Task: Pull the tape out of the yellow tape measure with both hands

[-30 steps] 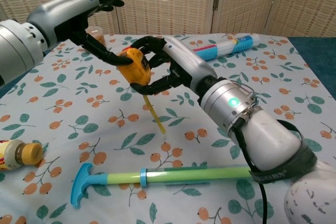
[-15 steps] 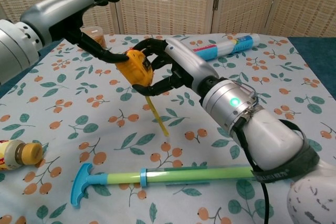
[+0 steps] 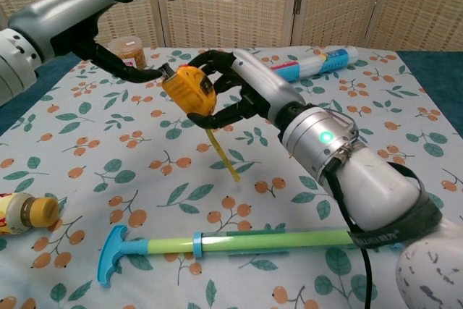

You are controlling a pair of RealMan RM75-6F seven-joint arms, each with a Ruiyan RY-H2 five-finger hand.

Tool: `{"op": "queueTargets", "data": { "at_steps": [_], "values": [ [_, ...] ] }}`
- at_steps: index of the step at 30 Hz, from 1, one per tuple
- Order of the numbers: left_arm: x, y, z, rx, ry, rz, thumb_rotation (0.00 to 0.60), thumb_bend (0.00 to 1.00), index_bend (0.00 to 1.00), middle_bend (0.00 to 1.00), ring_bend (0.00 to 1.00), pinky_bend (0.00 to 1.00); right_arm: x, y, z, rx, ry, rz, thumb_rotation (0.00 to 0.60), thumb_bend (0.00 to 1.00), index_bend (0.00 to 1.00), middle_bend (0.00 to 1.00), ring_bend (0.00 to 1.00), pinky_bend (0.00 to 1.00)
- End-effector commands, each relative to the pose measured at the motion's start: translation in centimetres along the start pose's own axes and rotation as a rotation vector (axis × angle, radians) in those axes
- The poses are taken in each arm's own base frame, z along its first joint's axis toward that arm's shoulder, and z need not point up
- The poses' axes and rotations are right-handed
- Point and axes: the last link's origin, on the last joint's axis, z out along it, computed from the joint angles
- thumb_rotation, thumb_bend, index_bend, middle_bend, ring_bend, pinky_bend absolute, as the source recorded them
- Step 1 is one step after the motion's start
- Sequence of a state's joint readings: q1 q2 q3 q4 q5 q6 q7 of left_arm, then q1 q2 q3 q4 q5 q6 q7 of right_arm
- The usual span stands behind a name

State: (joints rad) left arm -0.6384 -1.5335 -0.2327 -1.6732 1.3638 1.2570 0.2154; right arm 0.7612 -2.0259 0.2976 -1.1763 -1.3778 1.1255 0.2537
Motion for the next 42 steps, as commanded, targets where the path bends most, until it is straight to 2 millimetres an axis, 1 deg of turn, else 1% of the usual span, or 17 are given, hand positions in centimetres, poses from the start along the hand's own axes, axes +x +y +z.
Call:
{"op": "queueTargets", "data": {
  "at_steps": [1,5,13,21,31,34,37,42],
  "values": [
    [0.0,-0.1,0.0,0.002,-0.001,-0.001,0.6,0.59,0.23,0.09,0.08,0.0,0.0,-0.1,0.0,0.001,0.002,0.003,0.6,0.33,0.55,0.5,0.39,0.23],
    [-0.1,-0.1,0.1,0.004,0.011,-0.008,0.6,0.62,0.27,0.1,0.09,0.0,-0.1,-0.1,0.1,0.0,0.0,0.004,0.6,0.33,0.55,0.5,0.39,0.23],
    [-0.4,-0.2,0.0,-0.001,0.0,0.009,0.6,0.63,0.35,0.11,0.1,0.0,0.1,0.0,0.3,-0.003,0.011,0.004,0.6,0.34,0.55,0.5,0.39,0.23],
    [-0.7,-0.3,0.2,0.004,0.002,-0.002,0.6,0.64,0.51,0.15,0.12,0.0,0.1,0.5,0.5,-0.02,0.012,-0.008,0.6,0.33,0.55,0.5,0.39,0.22],
    [-1.4,-0.9,0.4,0.03,0.008,-0.064,0.6,0.64,0.59,0.21,0.16,0.0,0.4,1.1,0.7,-0.05,0.001,-0.039,0.6,0.33,0.55,0.5,0.4,0.22],
    [-1.3,-1.3,0.3,0.046,0.031,-0.092,0.6,0.64,0.6,0.23,0.19,0.0,0.7,1.3,0.6,-0.056,-0.014,-0.058,0.6,0.33,0.55,0.5,0.4,0.22],
    [-1.1,-2.2,0.0,0.067,0.059,-0.097,0.6,0.64,0.6,0.25,0.2,0.0,1.3,1.6,0.3,-0.063,-0.027,-0.09,0.6,0.33,0.55,0.5,0.4,0.22],
    [-0.2,-4.6,-0.8,0.124,0.108,-0.12,0.6,0.64,0.59,0.26,0.21,0.0,2.8,2.4,-0.7,-0.085,-0.046,-0.15,0.6,0.34,0.55,0.5,0.4,0.22]
  ]
}}
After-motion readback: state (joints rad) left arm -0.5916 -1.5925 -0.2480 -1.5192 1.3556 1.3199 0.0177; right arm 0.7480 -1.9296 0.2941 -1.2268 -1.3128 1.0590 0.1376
